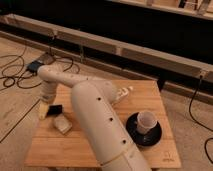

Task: Push the eraser across the table

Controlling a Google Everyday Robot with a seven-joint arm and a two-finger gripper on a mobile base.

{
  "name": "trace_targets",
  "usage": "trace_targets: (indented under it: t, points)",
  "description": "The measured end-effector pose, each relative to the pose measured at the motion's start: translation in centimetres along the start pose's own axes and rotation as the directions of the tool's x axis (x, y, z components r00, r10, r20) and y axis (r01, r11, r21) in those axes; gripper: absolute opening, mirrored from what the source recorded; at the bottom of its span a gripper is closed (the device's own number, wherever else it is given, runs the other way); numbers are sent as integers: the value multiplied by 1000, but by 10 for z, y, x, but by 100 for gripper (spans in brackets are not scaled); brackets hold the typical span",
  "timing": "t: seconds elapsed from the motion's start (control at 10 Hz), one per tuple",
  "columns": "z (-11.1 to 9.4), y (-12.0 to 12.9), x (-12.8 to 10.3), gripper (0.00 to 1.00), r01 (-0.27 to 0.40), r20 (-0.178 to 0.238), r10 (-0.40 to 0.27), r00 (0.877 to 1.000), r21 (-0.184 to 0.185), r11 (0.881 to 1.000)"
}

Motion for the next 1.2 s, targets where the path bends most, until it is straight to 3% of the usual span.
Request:
trace_targets:
  t: [0.7,1.2]
  points:
    - [11,40,21,80,15,-14,-15,1000,-1,1000]
    - [15,63,49,80,16,-61,-18,998,-28,999]
